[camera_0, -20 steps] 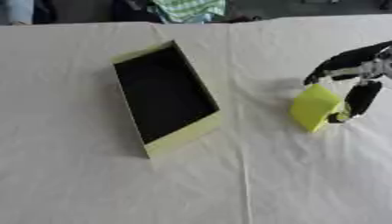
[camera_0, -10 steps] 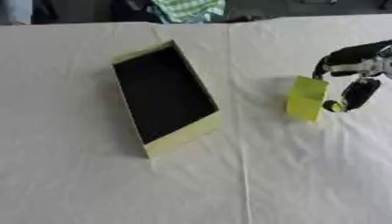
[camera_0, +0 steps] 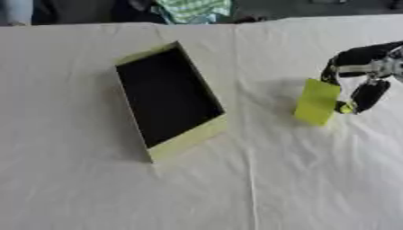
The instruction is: Pick up objects on the table and place them in the box.
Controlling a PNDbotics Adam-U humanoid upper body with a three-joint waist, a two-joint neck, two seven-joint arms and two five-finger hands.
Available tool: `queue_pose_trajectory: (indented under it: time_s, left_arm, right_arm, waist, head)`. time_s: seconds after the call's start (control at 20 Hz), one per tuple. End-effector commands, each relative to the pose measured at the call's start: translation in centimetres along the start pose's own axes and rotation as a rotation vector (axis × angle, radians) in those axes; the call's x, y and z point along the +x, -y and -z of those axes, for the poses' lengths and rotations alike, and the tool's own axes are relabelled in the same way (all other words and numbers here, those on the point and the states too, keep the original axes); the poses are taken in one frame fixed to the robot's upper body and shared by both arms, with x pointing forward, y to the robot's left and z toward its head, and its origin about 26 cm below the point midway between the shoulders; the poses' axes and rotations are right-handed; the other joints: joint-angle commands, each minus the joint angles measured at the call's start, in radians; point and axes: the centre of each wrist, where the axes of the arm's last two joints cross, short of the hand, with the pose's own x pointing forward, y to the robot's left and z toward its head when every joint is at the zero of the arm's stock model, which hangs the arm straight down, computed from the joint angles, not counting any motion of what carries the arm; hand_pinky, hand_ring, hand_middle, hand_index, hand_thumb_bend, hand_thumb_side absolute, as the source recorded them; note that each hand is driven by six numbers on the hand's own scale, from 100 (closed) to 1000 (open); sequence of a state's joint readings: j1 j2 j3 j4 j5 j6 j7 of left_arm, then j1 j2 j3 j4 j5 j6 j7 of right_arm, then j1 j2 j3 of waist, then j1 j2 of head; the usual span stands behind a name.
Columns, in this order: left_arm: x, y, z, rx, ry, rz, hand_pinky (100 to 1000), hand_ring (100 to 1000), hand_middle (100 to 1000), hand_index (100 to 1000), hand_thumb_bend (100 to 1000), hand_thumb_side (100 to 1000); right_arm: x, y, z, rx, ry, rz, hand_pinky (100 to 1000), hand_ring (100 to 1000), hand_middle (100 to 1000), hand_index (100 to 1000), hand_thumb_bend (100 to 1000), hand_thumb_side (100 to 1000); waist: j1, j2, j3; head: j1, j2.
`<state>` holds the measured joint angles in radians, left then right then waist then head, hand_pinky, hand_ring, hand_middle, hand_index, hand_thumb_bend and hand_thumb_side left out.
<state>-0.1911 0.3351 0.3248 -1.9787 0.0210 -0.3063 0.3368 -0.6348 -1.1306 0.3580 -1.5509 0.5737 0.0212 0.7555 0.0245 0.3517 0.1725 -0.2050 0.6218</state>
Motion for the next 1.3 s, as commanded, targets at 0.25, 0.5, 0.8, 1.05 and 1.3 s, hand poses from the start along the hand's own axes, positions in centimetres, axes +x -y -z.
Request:
queue_pose_trajectory:
  time_s: [0.25,0.5,0.8,1.05,1.3]
  left_arm:
    - [0.7,-0.1,0.8,-0.016,0.038,0.003,652,573,563,708,100,759]
    - [0.7,-0.2,0.8,-0.015,0.04,0.005,652,573,563,709,100,760]
    - [0.8,-0.2,0.9,-0.016,0.04,0.009,652,574,564,709,100,760]
    - [0.7,-0.3,0.8,-0.014,0.037,0.012,652,574,564,708,100,760]
    - [0.8,-0.3,0.9,-0.015,0.036,0.008,653,575,565,707,100,761]
  right_arm:
    - [-0.4,1.9,-1.7,0.05,-0.086,-0.122,908,1000,959,1000,479,323]
    - [-0.1,2.5,-1.8,0.081,-0.118,-0.198,938,1000,1000,1000,523,351]
    - [0.5,3.4,-2.1,0.057,-0.102,-0.267,943,1000,1000,1000,527,342]
    - [1.5,4.5,-3.0,0.003,-0.071,-0.32,937,1000,1000,1000,527,334]
    - [2.5,4.7,-3.5,-0.038,-0.03,-0.363,932,1000,1000,1000,517,328]
  waist:
    - [-0.014,-0.012,-0.003]
    - [-0.017,-0.015,-0.004]
    - [-0.023,-0.018,-0.006]
    - [-0.027,-0.019,-0.006]
    - [-0.031,-0.018,-0.005]
  head:
    - [0.005,-0.01]
    - [0.007,-0.011]
    - [0.012,-0.011]
    - [0.016,-0.012]
    - [0.016,-0.015]
